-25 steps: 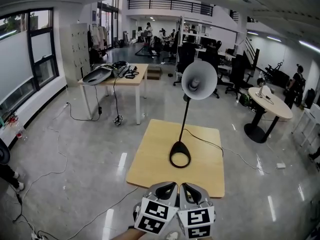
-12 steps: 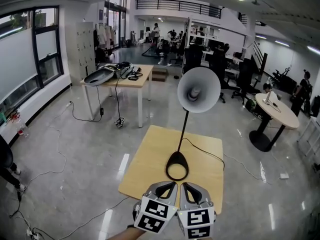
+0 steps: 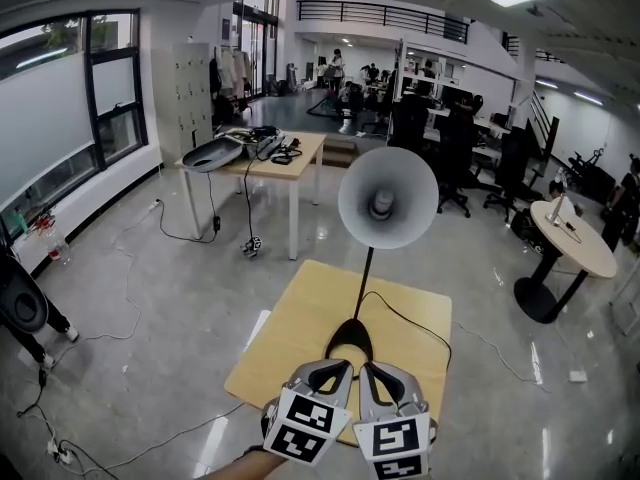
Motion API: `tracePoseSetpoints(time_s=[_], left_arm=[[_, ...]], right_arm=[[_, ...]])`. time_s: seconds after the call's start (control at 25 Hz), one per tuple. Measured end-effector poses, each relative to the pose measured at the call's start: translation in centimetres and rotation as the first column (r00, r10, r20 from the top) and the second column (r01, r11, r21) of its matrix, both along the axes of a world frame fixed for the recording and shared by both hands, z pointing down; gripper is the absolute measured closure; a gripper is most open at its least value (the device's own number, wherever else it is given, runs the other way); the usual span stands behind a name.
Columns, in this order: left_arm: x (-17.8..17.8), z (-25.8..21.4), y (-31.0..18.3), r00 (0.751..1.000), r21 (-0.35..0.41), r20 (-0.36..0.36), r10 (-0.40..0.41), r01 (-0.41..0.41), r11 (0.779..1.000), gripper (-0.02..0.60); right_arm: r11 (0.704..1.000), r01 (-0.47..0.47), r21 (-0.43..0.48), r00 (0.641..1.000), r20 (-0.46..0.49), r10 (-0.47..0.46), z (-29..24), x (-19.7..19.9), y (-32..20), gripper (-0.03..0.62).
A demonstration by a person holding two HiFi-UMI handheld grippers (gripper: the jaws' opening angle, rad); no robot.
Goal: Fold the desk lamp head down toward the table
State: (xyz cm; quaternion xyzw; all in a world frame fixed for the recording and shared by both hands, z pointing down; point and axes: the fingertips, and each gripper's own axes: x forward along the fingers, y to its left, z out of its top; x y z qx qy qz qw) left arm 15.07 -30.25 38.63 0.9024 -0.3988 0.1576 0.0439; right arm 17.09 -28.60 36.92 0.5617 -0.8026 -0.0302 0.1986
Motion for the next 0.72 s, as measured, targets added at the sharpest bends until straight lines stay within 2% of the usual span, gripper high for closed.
tracePoseSetpoints(time_s=[0.2,0.32,0.44,0.56,0.72], left_arm=[[6.6,-1.8,-2.9,1.000,0.013,0.008,-0.011,0.011,1.000,0.561],[8.0,-4.7,-2.2,1.000,0.026,0.003,-0.007,0.007,1.000,0.561],[7.4,-6.7,-1.6,1.000,0.037,-0.008,0.001,0.000,0.999,0.561],[6.2,-6.7,-4.1,0.999,0.051,-0.031,0.015,-0.014,0.999,0.561],[1.1,-9.1,-8.7,0.998,0.065,-0.042,0.048,-0.045,0.997,0.561]], right_arm=[[0.998,0.051,0.032,0.998,-0.044,-0.049,-2.5,6.5,-2.9,0.588],[0.997,0.070,0.045,0.996,-0.063,-0.068,-5.3,7.7,-2.0,0.588],[0.994,0.090,0.066,0.991,-0.100,-0.083,-6.9,7.1,-1.5,0.588],[0.991,0.102,0.087,0.984,-0.152,-0.087,-7.0,5.9,-3.9,0.588],[0.987,0.096,0.129,0.973,-0.221,-0.066,-10.2,0.7,-8.4,0.588]])
